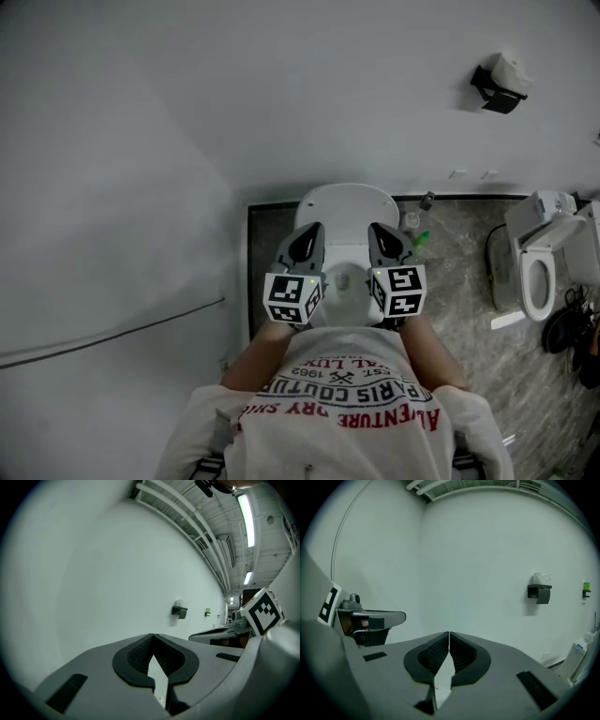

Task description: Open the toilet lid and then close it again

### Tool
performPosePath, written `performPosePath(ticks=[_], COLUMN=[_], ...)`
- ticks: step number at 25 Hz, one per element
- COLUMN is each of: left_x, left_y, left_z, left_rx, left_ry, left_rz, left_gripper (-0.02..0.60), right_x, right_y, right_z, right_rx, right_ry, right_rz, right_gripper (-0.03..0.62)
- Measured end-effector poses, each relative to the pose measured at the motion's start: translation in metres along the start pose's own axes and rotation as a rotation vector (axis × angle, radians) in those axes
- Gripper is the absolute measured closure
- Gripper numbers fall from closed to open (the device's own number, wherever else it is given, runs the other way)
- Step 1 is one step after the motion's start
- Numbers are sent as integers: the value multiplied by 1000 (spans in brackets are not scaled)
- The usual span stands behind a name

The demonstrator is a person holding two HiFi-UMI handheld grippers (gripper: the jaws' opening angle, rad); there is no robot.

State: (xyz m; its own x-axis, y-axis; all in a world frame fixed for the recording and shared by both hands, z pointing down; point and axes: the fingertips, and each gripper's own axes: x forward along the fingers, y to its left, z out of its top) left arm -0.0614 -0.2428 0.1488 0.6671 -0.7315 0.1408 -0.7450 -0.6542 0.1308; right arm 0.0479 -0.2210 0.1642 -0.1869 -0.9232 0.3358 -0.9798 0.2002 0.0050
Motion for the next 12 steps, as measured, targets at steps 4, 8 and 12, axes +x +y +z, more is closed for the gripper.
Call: performPosePath(ticks=[4, 8, 12], left_x=[6, 25, 55], left_y=[9, 18, 26], left_z=[-18, -35, -41], left_rx=[15, 119, 205], left_ry=[49, 105, 112], left_rz=[9, 6, 0], left_gripper=[575, 575, 575], right_x=[12, 30, 55], right_y=[-1, -10, -25], right_z=[-14, -17, -20], right_rx=[-34, -90, -158], right_ry=[29, 30, 68], right_rz=[22, 40, 72], right_gripper=[577, 577, 577])
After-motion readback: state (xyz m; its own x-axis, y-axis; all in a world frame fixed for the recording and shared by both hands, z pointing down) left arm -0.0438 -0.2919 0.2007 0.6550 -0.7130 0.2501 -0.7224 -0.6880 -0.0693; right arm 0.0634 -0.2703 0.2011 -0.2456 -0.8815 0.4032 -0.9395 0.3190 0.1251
